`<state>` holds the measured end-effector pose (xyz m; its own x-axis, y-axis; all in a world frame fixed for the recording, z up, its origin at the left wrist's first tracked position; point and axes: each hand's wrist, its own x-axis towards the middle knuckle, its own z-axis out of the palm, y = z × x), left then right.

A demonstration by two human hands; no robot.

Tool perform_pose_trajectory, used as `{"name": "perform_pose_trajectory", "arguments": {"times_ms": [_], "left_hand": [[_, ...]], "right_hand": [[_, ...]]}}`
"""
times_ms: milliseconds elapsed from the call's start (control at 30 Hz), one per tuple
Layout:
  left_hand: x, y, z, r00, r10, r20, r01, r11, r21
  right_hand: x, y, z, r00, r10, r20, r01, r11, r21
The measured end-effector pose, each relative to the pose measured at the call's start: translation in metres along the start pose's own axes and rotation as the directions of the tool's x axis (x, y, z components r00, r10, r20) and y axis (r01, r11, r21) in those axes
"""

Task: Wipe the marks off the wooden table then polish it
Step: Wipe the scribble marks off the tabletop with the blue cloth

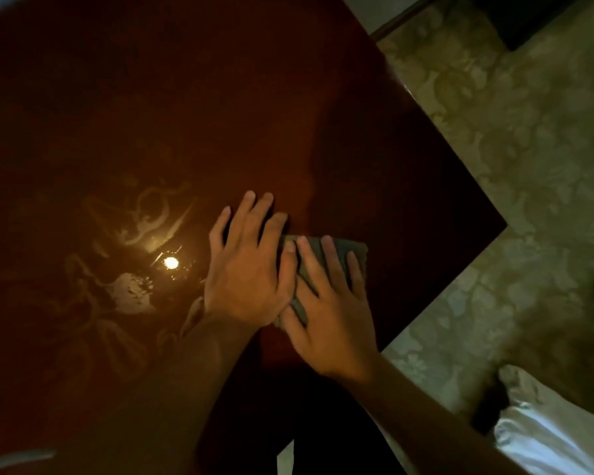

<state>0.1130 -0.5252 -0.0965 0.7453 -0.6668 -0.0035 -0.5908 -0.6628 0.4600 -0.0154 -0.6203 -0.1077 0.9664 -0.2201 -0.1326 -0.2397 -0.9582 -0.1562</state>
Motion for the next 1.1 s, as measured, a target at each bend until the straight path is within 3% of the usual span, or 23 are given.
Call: {"name": "perform_pose_trajectory", "arguments": {"times_ms": [100,200,300,367,500,633,800,1033,1100], "left_hand": [[0.001,0.002,0.001,1.000,-0.010,-0.020,0.010,1.000,0.007],[0.001,0.003,0.002,1.000,-0.005,-0.029,0.005,1.000,0.017],[0.001,0.002,0.004,0.999,0.001,-0.048,0.000,1.000,0.017],[0.001,0.001,0.004,0.998,0.001,-0.057,0.000,1.000,0.029],[0.001,0.001,0.004,0.998,0.003,-0.059,-0.001,0.999,0.038],[-0.001,0.001,0.004,0.998,-0.003,-0.059,0.005,0.999,0.036],[0.000,0.004,0.001,0.997,-0.020,-0.068,0.020,1.000,0.004],[-0.002,0.000,-0.013,0.995,-0.069,-0.066,0.056,0.982,-0.181],[-0.006,-0.002,-0.024,0.989,-0.120,-0.082,0.087,0.941,-0.327]], "right_hand": [[0.035,0.075,-0.022,0.982,0.185,-0.032,-0.185,0.983,0.001],[0.065,0.155,-0.048,0.907,0.421,-0.007,-0.421,0.906,0.048],[0.055,0.142,-0.042,0.863,0.504,-0.049,-0.501,0.864,0.055],[0.026,0.092,-0.026,0.893,0.445,-0.064,-0.444,0.895,0.037],[-0.029,0.006,0.001,0.987,0.152,-0.045,-0.151,0.988,0.019],[-0.011,0.057,-0.011,0.993,-0.111,-0.045,0.111,0.994,-0.004],[0.043,0.113,-0.028,0.991,0.120,-0.063,-0.121,0.992,-0.024],[0.045,0.063,-0.019,0.996,-0.090,0.010,0.091,0.991,-0.094],[0.046,0.031,-0.015,0.985,-0.168,0.044,0.171,0.982,-0.084]]}}
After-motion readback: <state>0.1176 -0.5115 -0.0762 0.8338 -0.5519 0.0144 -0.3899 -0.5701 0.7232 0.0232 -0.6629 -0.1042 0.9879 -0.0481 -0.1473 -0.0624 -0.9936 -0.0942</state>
